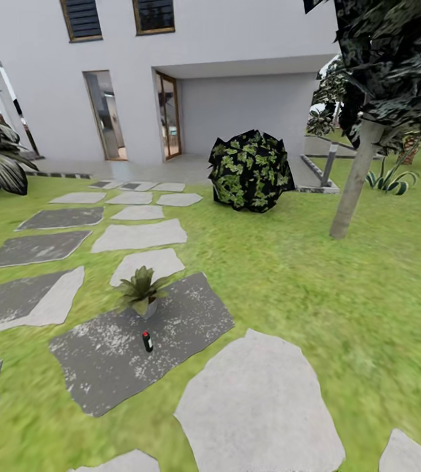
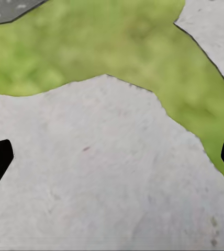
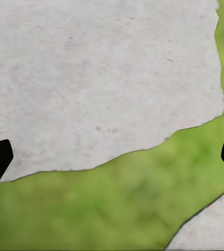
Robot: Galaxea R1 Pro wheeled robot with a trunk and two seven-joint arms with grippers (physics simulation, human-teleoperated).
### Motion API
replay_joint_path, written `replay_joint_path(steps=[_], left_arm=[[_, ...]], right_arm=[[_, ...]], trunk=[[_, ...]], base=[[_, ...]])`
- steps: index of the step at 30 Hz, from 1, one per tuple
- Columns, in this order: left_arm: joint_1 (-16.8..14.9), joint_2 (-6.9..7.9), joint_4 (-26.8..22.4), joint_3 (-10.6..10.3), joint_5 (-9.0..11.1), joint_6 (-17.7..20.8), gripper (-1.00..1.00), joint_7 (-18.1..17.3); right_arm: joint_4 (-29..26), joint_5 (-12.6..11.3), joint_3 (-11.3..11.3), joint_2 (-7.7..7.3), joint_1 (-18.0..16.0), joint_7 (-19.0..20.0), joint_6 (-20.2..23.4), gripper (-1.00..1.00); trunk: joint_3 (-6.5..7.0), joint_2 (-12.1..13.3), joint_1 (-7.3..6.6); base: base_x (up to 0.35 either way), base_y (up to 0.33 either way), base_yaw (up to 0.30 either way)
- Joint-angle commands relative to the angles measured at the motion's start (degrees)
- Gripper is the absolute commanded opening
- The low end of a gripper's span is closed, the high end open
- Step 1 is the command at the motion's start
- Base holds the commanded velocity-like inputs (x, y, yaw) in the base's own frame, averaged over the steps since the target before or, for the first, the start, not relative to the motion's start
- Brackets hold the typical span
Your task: Pick up the pesticide atomizer in the garden and spray insectifuge to fully cover both potted plants in the garden.
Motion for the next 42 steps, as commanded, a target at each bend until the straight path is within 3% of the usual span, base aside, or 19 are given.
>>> replay_joint_path(steps=[1, 12, 24, 36, 42], left_arm=[[0.0, -0.02, 0.0, 0.2, -0.1, -0.2, 1.00, 0.0], [0.0, -0.02, 0.0, 0.2, -0.1, -0.2, 1.00, 0.0], [0.0, -0.02, 0.0, 0.2, -0.2, -0.2, 1.00, 0.0], [-0.5, -0.04, -0.8, 0.4, -0.1, -0.2, 1.00, 0.3], [-8.5, -0.40, -0.8, 0.4, -0.2, 0.0, 1.00, 0.5]], right_arm=[[0.0, 0.3, 0.0, -0.02, 0.0, 0.0, -0.2, 1.00], [0.0, 0.3, 0.0, -0.02, 0.0, 0.0, -0.2, 1.00], [0.0, 0.3, -0.2, -0.02, 0.0, -0.1, -0.1, 1.00], [-0.2, 0.2, -0.2, -0.02, 0.0, -0.4, -0.2, 1.00], [-4.0, 0.1, -0.2, -0.02, -0.8, -0.4, -0.1, 1.00]], trunk=[[-0.05, 0.0, 0.00], [-0.05, 0.0, 0.00], [-0.05, 0.0, 0.00], [-0.05, 0.0, 0.00], [-0.05, 0.0, 0.00]], base=[[0.066, 0.314, -0.298], [0.086, 0.314, -0.268], [0.149, 0.264, -0.019], [0.147, 0.124, 0.000], [0.006, 0.005, 0.000]])
